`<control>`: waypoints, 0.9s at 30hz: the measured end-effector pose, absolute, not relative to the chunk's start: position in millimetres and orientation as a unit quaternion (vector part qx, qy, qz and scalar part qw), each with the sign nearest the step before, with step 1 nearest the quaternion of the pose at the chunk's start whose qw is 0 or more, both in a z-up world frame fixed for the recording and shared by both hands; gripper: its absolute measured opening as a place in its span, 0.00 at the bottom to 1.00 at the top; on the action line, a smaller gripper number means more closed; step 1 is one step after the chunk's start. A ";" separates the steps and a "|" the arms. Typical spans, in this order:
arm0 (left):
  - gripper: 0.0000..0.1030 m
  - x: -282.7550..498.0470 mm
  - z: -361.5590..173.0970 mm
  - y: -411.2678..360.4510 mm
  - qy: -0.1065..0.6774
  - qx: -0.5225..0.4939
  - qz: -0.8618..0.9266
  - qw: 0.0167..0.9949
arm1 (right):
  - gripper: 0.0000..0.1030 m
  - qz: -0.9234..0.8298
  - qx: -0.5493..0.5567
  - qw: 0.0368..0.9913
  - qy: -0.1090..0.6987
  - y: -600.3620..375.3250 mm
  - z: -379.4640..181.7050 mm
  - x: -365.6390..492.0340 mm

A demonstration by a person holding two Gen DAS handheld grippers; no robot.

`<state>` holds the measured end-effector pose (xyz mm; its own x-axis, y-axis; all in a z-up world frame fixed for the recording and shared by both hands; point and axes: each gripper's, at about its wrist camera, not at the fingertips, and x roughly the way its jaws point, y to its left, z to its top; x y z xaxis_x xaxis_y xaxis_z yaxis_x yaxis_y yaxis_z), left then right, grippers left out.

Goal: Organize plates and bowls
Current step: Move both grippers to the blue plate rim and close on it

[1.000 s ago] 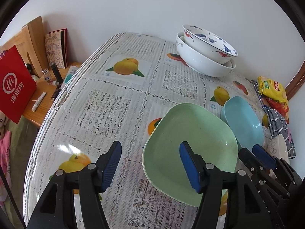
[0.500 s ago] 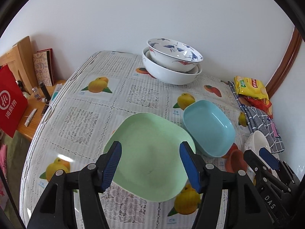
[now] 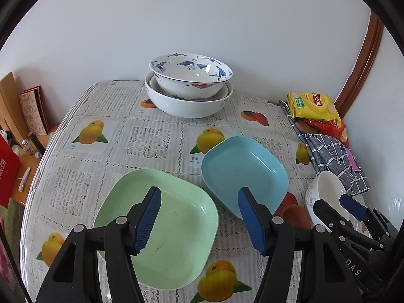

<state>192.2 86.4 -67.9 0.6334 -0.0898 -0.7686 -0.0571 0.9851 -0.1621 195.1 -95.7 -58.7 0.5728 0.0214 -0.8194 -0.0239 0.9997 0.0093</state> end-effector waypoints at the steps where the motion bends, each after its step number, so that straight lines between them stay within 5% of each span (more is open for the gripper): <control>1: 0.59 195.6 -68.7 85.5 0.430 -0.084 -0.008 0.899 | 0.65 0.015 0.001 0.886 0.463 -96.1 -59.7 197.6; 17: 0.59 248.4 -101.7 88.6 0.475 -0.064 0.020 0.877 | 0.65 0.043 -0.001 0.882 0.469 -89.3 -79.2 242.3; 27: 0.59 279.3 -123.1 75.7 0.494 -0.052 0.029 0.868 | 0.48 0.037 -0.023 0.871 0.490 -88.7 -105.3 270.8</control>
<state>279.3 75.7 -123.1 0.5107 -0.0010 -0.8598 -0.1008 0.9930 -0.0610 270.8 -88.7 -105.3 0.5173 0.0418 -0.8548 -0.0864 0.9963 -0.0036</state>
